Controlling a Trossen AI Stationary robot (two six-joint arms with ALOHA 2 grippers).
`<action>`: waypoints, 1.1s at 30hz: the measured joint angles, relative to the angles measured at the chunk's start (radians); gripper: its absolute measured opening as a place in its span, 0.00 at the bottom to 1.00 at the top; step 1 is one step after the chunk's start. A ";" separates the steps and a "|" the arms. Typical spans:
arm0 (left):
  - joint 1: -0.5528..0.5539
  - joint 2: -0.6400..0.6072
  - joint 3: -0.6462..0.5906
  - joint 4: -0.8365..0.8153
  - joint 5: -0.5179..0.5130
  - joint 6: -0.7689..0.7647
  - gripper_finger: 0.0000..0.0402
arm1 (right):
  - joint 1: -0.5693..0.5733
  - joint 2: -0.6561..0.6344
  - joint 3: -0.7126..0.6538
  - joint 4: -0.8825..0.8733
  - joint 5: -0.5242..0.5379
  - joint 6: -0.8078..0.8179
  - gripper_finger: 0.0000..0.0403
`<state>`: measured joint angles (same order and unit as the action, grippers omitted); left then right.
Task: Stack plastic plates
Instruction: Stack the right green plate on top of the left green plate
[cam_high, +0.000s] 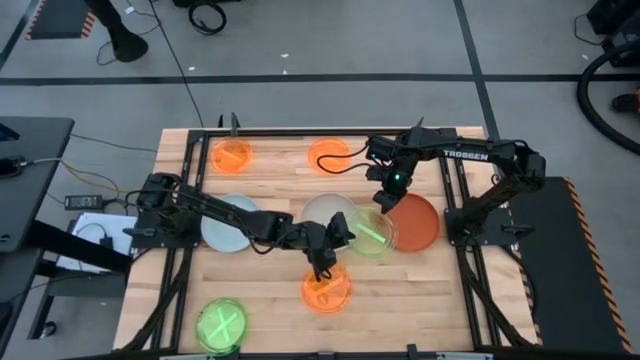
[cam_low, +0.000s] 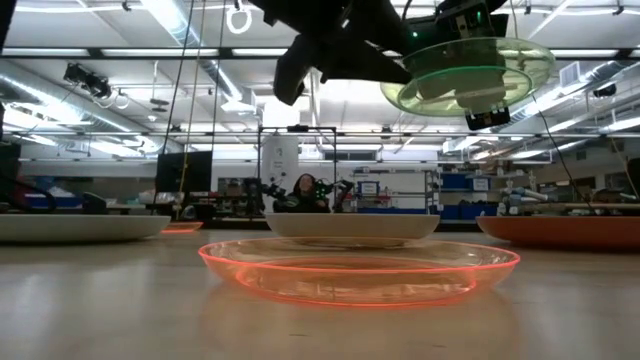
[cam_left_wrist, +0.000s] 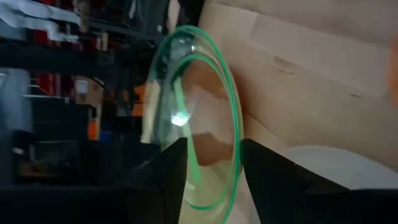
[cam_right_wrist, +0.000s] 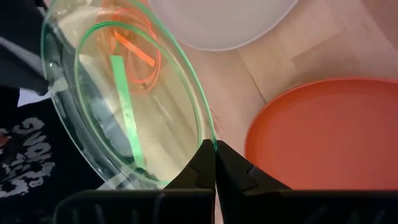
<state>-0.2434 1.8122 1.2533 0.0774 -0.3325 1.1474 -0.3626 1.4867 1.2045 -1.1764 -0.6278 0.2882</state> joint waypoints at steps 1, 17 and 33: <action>0.001 0.000 0.000 -0.013 0.012 -0.013 0.39 | 0.000 0.000 0.000 0.000 0.000 0.000 0.01; 0.036 0.000 0.000 -0.046 0.103 -0.121 0.21 | 0.009 0.000 0.000 0.021 0.011 -0.024 0.01; 0.021 0.000 0.000 -0.046 0.097 -0.020 0.02 | 0.003 0.000 0.000 0.045 0.006 -0.036 0.03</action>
<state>-0.2226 1.8126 1.2533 0.0311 -0.2351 1.1275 -0.3595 1.4864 1.2045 -1.1311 -0.6220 0.2519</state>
